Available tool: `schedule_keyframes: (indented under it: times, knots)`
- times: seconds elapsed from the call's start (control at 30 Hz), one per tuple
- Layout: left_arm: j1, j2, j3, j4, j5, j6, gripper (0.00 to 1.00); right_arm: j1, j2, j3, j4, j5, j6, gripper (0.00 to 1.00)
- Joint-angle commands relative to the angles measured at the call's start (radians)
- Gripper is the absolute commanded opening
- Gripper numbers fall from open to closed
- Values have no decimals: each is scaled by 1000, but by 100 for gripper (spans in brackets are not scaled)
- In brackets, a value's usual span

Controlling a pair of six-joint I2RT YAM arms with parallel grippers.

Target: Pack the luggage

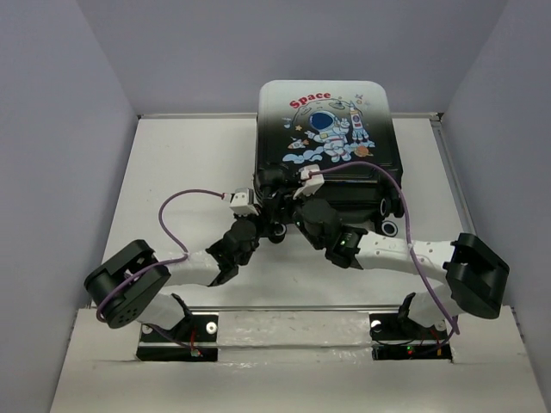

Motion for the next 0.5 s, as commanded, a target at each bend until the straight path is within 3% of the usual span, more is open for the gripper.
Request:
schedule_keyframes:
  times: [0.0,0.27,0.47]
  knots:
    - [32,-81,43,35,-240,123,6,127,-115,-43,93,-121,32,7]
    - [75,-191,-46,-126,-345,156,6,70,-342,-164,11,-62,3,7]
    - [156,-265,-53,-248,-322,123,6,47,-496,-241,-141,-15,-20,7]
